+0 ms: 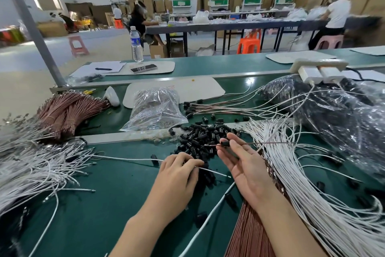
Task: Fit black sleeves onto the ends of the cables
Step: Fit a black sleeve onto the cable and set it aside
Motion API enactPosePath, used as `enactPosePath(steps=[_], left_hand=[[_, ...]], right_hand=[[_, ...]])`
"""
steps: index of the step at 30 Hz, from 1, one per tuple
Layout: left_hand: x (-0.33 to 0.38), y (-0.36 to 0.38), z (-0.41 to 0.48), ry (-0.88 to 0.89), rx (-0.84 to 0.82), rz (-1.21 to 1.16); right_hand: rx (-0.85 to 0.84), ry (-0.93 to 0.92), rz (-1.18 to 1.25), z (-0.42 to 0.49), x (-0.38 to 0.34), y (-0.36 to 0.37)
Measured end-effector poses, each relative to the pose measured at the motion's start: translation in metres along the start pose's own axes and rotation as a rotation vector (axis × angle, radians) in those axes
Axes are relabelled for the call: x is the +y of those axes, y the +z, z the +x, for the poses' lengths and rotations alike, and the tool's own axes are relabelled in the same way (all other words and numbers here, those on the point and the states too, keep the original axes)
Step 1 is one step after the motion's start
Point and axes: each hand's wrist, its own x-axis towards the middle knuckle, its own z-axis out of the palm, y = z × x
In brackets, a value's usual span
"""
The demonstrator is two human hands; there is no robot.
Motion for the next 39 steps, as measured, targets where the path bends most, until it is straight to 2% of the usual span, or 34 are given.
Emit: enactPosePath(steps=[6,10,12,16,18,30,39], left_hand=[[-0.009,0.005,0.004,-0.133,0.025,-0.089],[-0.007,0.006,0.002,-0.145,0.037,-0.082],[-0.006,0.004,-0.001,-0.157,0.104,-0.146],[-0.007,-0.001,-0.005,-0.182,0.351,-0.339],[-0.006,-0.005,-0.004,-0.158,0.404,-0.381],[-0.008,-0.002,-0.003,-0.144,0.354,-0.332],[-0.008,-0.002,-0.003,-0.157,0.369,-0.35]], right_hand=[[-0.004,0.001,-0.019,0.0,0.0,0.001],[0.007,-0.014,-0.006,-0.001,-0.001,0.002],[0.008,-0.017,-0.002,-0.002,-0.001,0.002],[-0.011,-0.03,-0.055,-0.003,0.001,0.003],[-0.035,-0.04,-0.117,-0.003,0.003,0.006],[-0.1,-0.078,-0.12,-0.006,0.001,0.007],[-0.129,-0.109,-0.238,-0.006,0.007,0.01]])
